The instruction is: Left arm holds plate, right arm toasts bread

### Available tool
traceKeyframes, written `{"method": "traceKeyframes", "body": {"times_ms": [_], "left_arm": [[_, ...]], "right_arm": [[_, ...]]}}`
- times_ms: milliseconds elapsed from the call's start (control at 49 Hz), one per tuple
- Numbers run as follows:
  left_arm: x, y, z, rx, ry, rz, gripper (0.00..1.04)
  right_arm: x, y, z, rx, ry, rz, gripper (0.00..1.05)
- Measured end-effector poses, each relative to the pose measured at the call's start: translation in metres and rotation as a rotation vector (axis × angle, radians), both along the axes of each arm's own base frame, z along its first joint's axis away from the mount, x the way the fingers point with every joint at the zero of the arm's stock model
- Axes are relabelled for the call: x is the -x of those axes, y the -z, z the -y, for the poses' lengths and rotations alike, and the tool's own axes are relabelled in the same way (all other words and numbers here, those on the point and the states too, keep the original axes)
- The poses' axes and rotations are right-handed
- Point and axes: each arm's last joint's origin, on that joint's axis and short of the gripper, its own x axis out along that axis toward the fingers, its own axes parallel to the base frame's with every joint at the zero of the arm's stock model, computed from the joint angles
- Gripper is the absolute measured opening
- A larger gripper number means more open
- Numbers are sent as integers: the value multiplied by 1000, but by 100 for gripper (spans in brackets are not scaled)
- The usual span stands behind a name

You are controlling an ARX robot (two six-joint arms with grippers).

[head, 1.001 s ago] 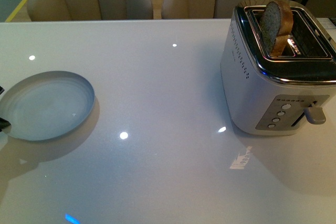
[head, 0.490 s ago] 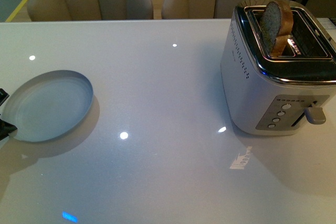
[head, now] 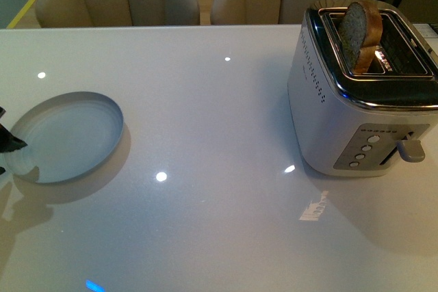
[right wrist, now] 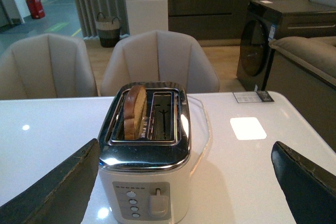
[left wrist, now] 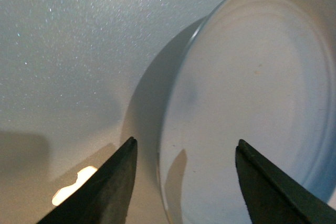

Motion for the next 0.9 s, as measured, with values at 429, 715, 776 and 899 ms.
{"method": "traceKeyframes", "body": {"times_ms": [429, 715, 776, 899], "left_arm": [[23, -150, 25, -103, 112, 301, 98], [51, -198, 49, -503, 173, 695, 79], [66, -192, 56, -633, 214, 790, 69], [86, -197, 66, -757, 244, 885, 51]], "right_arm": [[0, 0, 0, 0, 0, 0, 96], [0, 0, 0, 0, 0, 0, 96], [0, 0, 0, 0, 0, 0, 96], [0, 0, 0, 0, -1, 0, 96]]}}
